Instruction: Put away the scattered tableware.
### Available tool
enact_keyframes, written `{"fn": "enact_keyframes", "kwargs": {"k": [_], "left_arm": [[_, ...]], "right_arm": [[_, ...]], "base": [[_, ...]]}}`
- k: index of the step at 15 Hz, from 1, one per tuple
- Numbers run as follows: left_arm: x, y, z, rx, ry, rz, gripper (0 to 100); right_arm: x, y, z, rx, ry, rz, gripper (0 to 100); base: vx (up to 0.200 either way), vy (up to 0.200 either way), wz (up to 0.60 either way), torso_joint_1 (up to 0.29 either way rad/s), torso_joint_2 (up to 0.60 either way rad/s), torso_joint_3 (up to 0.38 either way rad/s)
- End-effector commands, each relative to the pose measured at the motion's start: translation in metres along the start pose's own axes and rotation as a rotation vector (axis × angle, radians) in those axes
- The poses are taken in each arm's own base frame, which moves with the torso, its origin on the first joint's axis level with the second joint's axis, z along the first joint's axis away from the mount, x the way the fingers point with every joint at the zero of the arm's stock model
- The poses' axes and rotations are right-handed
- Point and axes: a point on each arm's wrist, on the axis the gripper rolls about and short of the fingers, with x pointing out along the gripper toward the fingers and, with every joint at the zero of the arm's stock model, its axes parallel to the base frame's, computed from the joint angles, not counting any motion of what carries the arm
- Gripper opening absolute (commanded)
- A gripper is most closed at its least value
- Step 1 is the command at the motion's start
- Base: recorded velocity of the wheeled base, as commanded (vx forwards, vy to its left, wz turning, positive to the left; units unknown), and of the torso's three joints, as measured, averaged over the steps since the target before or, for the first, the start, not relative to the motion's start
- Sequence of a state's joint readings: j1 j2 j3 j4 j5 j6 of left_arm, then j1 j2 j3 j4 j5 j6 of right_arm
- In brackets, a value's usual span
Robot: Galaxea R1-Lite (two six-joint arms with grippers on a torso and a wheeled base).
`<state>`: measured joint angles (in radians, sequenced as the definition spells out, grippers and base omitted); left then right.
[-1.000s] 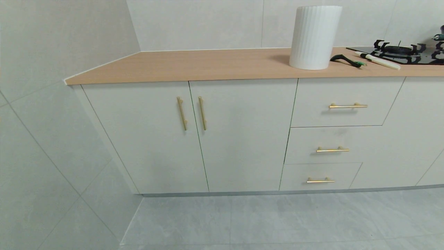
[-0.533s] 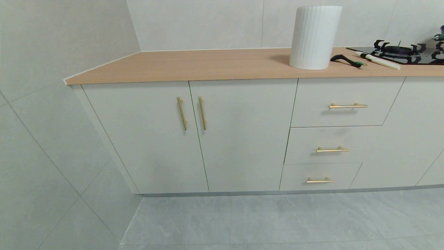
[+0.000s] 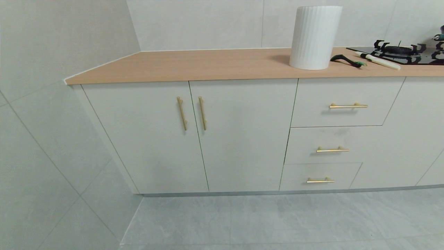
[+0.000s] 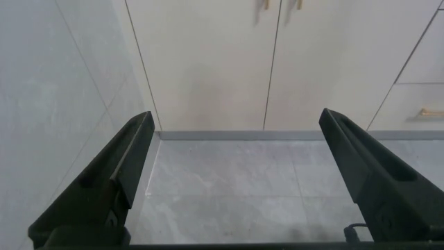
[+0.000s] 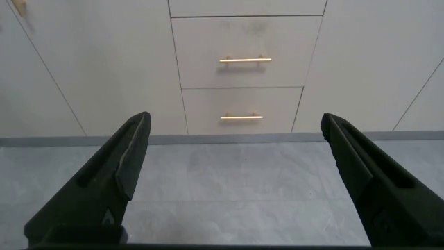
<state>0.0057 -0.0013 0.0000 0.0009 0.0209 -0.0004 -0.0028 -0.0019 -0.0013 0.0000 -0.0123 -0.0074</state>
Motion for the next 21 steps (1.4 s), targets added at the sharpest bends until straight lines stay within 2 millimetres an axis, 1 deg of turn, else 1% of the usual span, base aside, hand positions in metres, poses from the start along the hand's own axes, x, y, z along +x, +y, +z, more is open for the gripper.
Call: {"fn": "enact_keyframes", "kwargs": {"k": [1,17,21], "left_arm": [[0.0001,0.0000,0.0000,-0.001,0.002,0.001,100],[0.0001,0.0000,0.0000,-0.003,0.002,-0.001,100],[0.0001,0.0000,0.0000,-0.003,0.002,0.001,100]], "right_arm": [[0.0002,0.0000,0.0001,0.000,0.003,0.000,100],[0.0002,0.0000,0.0001,0.000,0.003,0.001,100],[0.0002,0.0000,0.0000,0.000,0.005,0.001,100]], "base": [[0.000,0.000,0.00,0.000,0.00,0.000],[0.200,0.000,0.00,0.004,0.00,0.002],[0.000,0.000,0.00,0.000,0.00,0.000]]}}
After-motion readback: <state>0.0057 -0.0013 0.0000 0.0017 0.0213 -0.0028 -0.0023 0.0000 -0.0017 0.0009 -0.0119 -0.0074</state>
